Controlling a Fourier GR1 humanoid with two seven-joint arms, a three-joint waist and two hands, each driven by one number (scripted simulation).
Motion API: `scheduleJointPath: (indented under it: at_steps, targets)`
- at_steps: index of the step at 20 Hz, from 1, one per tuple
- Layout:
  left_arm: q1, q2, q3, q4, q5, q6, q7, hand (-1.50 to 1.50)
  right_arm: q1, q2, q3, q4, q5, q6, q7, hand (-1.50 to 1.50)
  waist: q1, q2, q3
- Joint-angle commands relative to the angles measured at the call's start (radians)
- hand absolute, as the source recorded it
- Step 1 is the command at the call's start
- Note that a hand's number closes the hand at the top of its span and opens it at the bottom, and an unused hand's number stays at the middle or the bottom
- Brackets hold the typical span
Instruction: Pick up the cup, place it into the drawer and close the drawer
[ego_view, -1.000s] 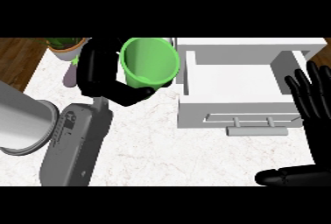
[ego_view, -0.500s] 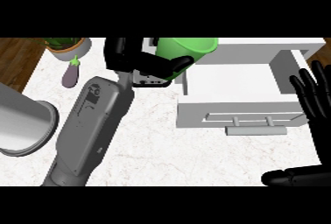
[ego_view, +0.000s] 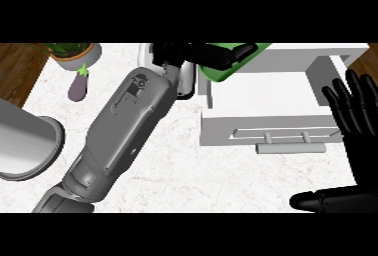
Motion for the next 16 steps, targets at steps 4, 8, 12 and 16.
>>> scheduleJointPath:
  at_steps: [4,8,12,16]
  targets:
    - [-0.082,0.0,0.024,0.186,0.011,-0.026,-0.079,1.5,0.016,-0.011,-0.016,-0.014,-0.006,0.015,-0.019,-1.5,0.004,0.0,0.0]
    - [-0.144,0.0,-0.134,0.299,0.179,0.07,-0.132,1.5,-0.059,-0.006,-0.015,0.03,-0.007,-0.011,0.012,-1.5,-0.026,0.006,0.0]
    - [-0.187,0.0,-0.136,0.421,0.196,0.022,-0.153,1.5,0.037,-0.006,-0.011,0.049,-0.01,0.055,-0.102,-1.5,-0.035,0.009,0.001]
    - [-0.225,0.0,-0.255,0.443,0.255,0.082,-0.133,1.5,-0.049,-0.023,-0.019,0.068,-0.031,0.047,-0.048,-1.5,-0.055,0.012,0.001]
